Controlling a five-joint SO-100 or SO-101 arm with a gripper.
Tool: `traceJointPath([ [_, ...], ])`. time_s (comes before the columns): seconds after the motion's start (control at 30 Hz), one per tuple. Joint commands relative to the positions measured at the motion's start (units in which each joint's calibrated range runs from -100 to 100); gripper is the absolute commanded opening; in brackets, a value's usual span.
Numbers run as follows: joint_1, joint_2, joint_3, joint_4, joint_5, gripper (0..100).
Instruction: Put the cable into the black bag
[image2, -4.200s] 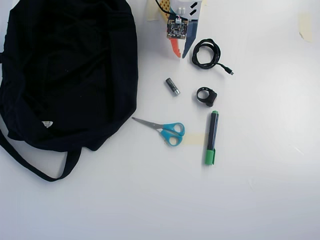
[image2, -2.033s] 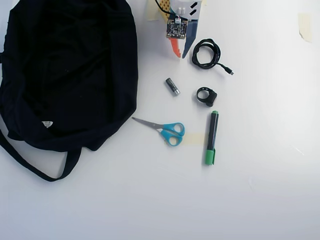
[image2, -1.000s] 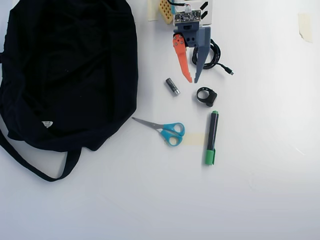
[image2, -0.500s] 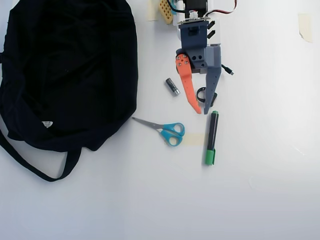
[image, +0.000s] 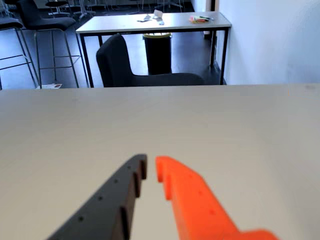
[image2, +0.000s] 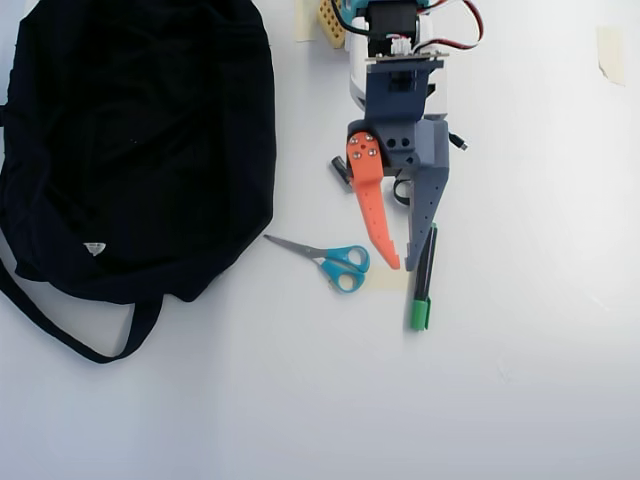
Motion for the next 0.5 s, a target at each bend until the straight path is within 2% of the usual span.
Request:
traceJointPath([
  [0.0, 0.2, -0.5, -5.0, 2.4, 0.7, 2],
  [0.37, 0.4, -1.5, -3.7, 2.6, 0.9, 2],
  [0.47, -0.3, -2.2, -1.7, 4.0, 3.0, 2],
])
